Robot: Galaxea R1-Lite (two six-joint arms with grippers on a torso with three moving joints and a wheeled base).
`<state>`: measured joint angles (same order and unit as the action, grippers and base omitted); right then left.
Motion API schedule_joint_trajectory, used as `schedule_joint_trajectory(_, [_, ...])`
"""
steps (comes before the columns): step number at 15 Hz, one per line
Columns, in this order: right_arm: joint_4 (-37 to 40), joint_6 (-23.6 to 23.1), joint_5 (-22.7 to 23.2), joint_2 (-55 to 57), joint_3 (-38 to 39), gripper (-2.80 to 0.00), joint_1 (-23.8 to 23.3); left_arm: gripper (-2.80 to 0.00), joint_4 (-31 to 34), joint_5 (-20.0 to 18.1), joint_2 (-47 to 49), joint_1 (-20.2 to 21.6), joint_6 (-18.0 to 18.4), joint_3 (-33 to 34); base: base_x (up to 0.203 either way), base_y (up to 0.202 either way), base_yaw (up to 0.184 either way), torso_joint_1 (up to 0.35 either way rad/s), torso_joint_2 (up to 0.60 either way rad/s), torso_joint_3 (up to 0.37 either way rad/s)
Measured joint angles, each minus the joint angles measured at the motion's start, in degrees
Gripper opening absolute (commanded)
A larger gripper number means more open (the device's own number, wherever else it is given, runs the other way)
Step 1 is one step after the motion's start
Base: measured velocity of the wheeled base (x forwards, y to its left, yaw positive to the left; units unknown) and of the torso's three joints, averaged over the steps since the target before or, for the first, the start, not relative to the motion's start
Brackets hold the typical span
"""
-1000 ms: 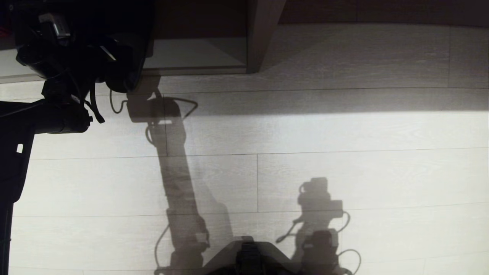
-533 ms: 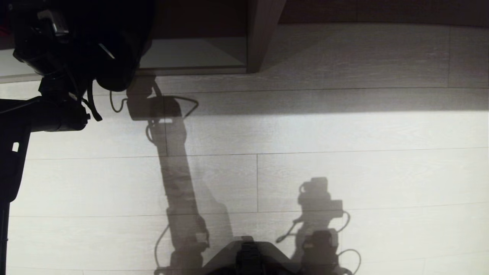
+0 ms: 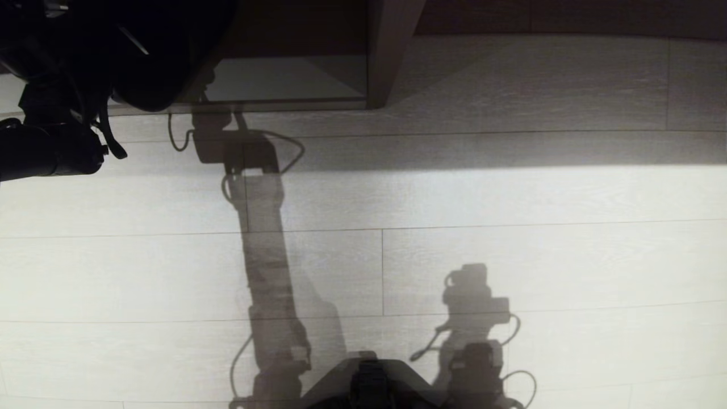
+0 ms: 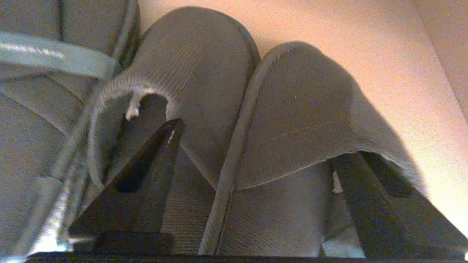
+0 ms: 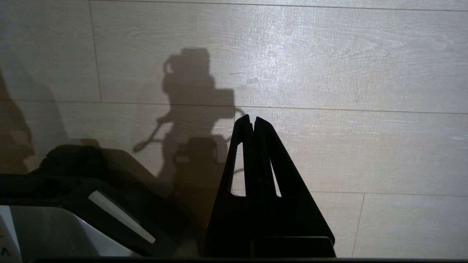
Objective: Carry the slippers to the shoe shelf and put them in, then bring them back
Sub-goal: Place the slippers on the floor
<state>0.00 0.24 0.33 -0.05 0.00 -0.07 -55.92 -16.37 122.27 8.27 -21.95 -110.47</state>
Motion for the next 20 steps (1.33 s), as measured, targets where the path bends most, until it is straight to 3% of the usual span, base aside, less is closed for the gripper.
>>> schedule_joint_trajectory(10, [0.0,0.0,0.0,0.0,0.0,-2.8,0.0,0.0,-0.7,0.0,-8.2,-0.9,1.2,11.9,0.0,0.0,0.0,0.0,0.0,0.0])
schedule_joint_trajectory(12, [0.0,0.0,0.0,0.0,0.0,-2.8,0.0,0.0,-0.7,0.0,-9.0,-1.5,2.8,14.6,0.0,0.0,0.0,0.0,0.0,0.0])
schedule_joint_trajectory(17, [0.0,0.0,0.0,0.0,0.0,-2.8,0.0,0.0,-1.0,-0.2,-9.7,-1.3,3.6,16.1,0.0,0.0,0.0,0.0,0.0,0.0])
schedule_joint_trajectory(20, [0.0,0.0,0.0,0.0,0.0,-2.8,0.0,0.0,-2.0,-2.3,-9.8,0.0,3.8,15.7,0.0,0.0,0.0,0.0,0.0,0.0])
